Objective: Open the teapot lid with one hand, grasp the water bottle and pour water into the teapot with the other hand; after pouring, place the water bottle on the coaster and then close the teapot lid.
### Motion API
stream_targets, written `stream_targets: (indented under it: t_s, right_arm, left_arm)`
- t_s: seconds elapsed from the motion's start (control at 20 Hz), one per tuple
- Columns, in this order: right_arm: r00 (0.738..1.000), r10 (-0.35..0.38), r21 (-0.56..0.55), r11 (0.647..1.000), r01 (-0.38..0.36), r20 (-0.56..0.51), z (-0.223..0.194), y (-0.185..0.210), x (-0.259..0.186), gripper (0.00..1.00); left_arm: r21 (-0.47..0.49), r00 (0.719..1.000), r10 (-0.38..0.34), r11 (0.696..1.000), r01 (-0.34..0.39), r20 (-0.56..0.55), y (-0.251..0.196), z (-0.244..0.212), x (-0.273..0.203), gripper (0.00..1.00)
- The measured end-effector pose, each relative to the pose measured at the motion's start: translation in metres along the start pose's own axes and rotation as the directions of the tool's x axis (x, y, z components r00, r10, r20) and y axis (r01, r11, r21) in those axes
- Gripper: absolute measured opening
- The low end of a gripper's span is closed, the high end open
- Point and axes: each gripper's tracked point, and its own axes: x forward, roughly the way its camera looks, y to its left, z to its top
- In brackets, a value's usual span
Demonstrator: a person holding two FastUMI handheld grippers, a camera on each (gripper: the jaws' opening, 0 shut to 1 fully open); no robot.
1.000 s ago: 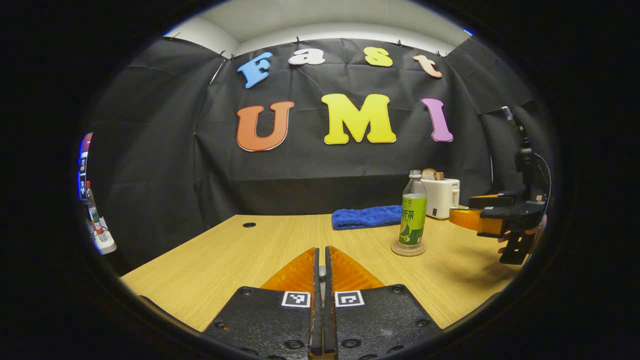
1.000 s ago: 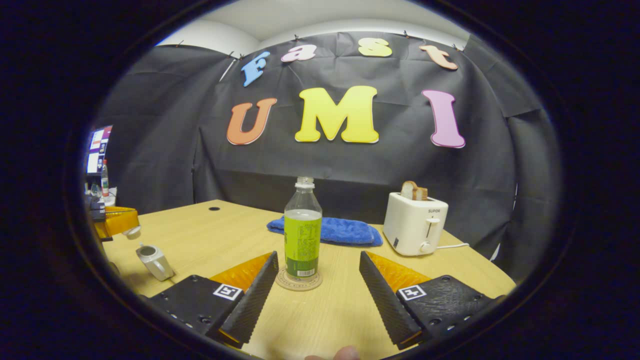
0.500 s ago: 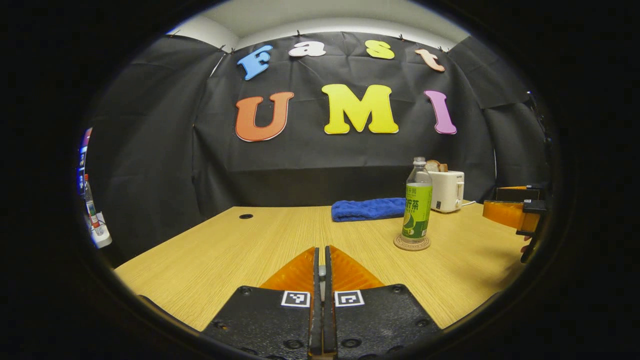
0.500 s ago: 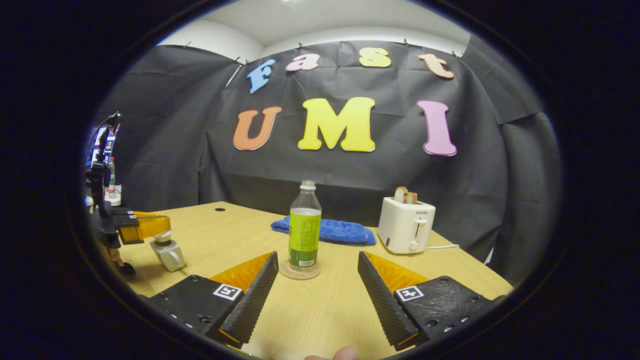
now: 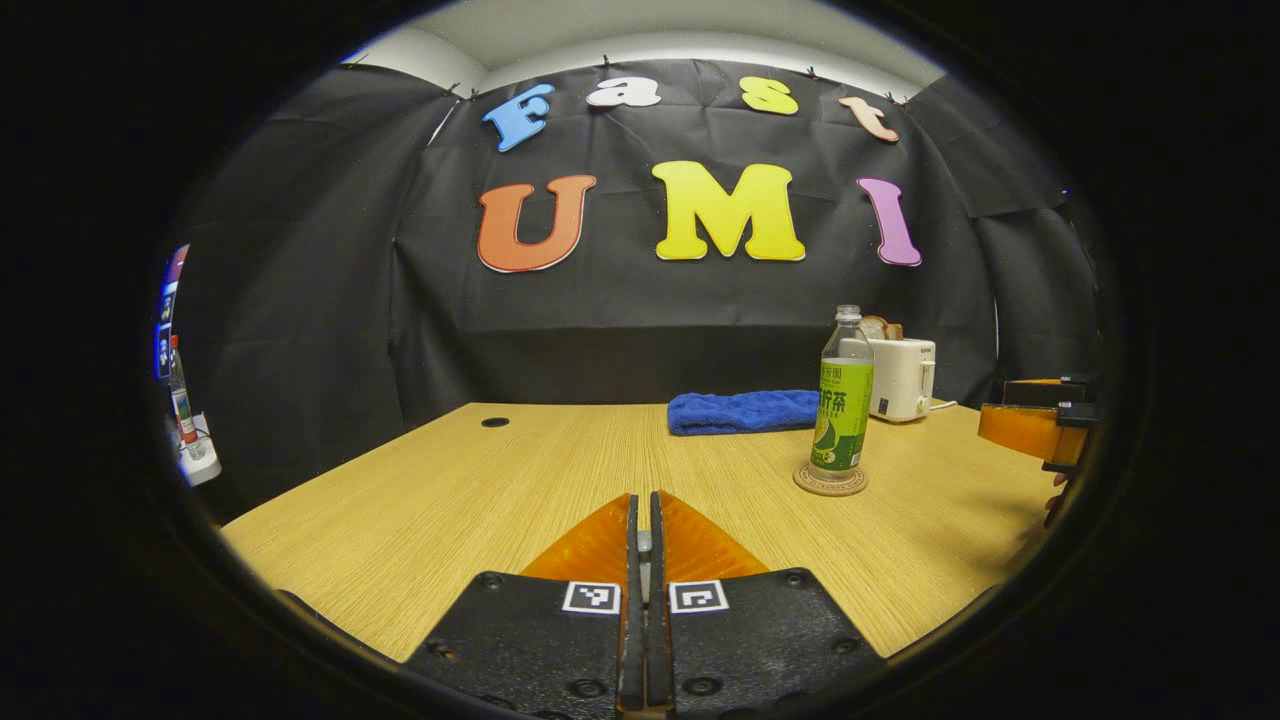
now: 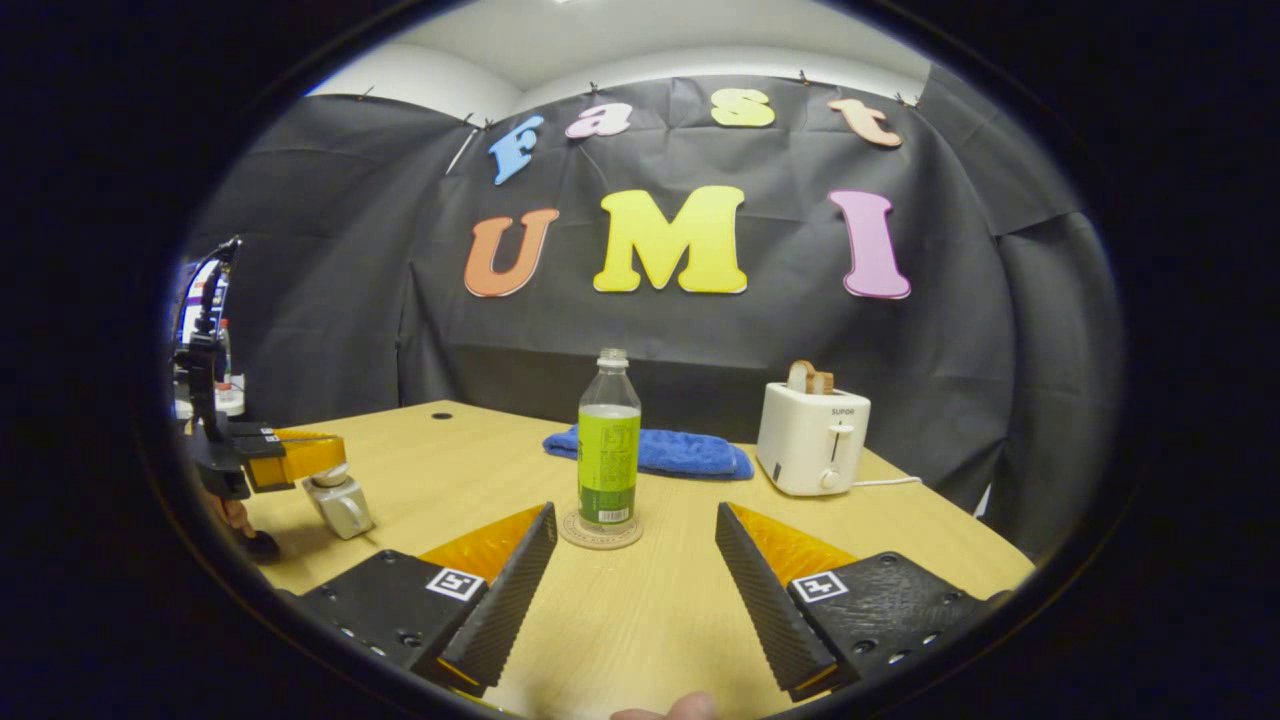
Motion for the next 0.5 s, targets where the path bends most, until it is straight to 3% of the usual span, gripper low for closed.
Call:
stream_targets:
  t_s: [0.15,0.5]
  right_arm:
    - [1.0,-0.002,-0.001,1.0,0.002,0.009,0.0022,-0.0009,-0.0011,0.98]
    - [1.0,0.004,0.009,1.0,-0.004,0.018,0.0026,0.002,-0.0043,0.98]
  left_arm:
    - [0.004,1.0,0.006,1.0,-0.006,-0.001,0.0004,-0.0014,-0.0007,0.04]
    - [-0.015,0.999,0.023,1.0,-0.023,-0.023,0.0017,-0.0094,-0.0028,0.07]
